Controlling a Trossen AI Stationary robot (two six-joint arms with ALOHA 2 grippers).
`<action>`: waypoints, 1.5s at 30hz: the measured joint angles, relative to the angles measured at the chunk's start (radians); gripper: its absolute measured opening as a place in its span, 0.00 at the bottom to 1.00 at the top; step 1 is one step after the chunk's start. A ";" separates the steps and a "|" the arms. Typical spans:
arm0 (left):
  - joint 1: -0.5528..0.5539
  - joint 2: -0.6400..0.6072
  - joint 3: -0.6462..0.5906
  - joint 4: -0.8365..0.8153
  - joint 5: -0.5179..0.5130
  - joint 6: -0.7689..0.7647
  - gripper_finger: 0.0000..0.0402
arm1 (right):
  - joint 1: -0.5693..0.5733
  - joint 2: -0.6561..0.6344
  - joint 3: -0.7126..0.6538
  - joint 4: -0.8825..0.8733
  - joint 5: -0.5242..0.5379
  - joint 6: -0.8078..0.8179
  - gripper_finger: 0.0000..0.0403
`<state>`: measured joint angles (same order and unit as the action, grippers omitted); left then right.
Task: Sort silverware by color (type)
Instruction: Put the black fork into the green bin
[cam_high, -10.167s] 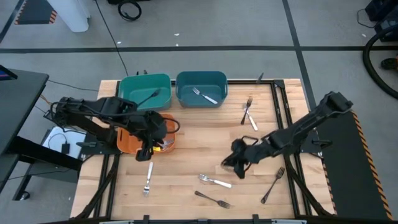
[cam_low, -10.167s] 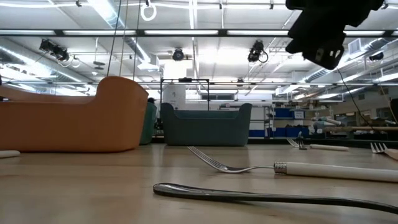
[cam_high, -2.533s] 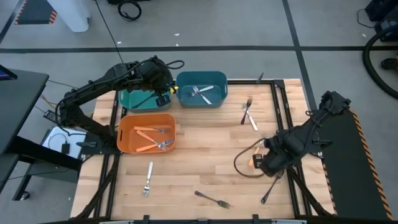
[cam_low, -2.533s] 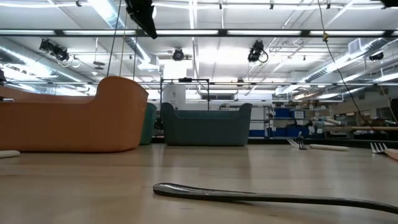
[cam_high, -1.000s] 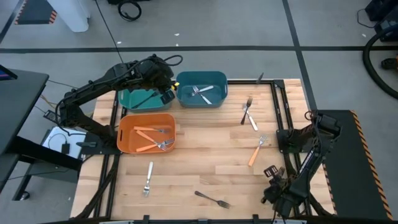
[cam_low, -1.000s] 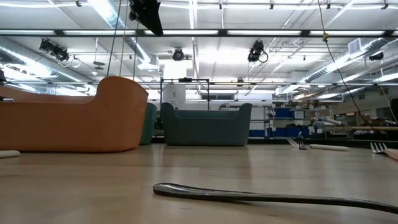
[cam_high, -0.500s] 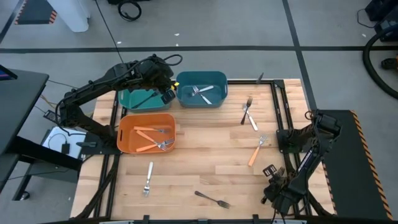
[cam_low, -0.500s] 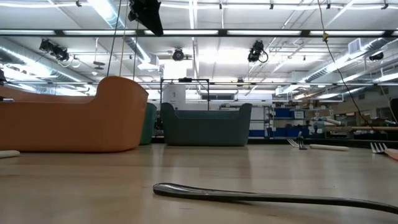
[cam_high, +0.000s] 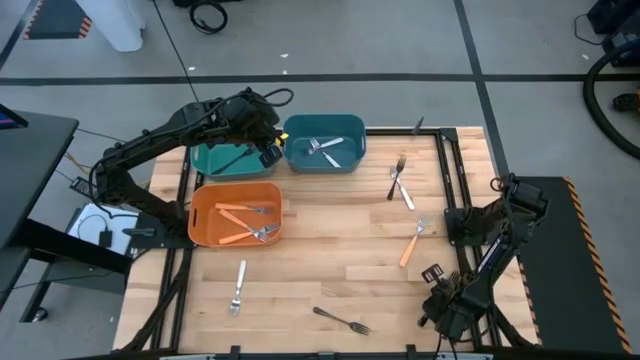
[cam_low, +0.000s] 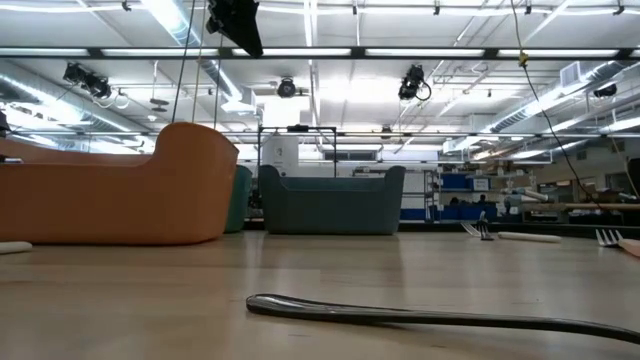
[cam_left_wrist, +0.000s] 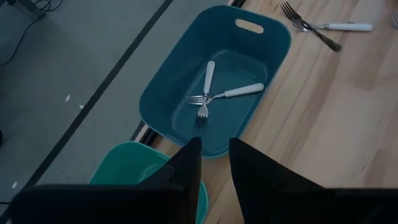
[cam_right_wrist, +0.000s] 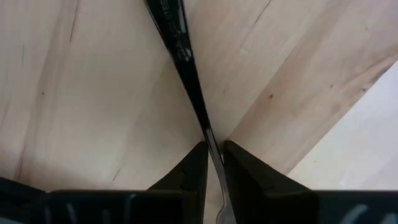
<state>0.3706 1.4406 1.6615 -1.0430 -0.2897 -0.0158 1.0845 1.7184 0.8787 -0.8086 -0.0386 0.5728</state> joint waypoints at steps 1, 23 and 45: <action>0.000 0.000 0.000 0.000 0.000 0.000 0.23 | -0.006 0.000 0.001 -0.003 -0.010 0.000 0.15; 0.000 0.000 0.000 -0.002 0.000 0.001 0.23 | -0.191 -0.176 0.003 -0.027 -0.142 0.085 0.01; -0.045 0.018 0.001 0.119 0.410 0.010 0.23 | -0.722 -0.470 0.004 0.217 0.523 0.279 0.01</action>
<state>0.3260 1.4585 1.6623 -0.9236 0.1206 -0.0054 0.3629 1.2480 0.8827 -0.5919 0.4845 0.8517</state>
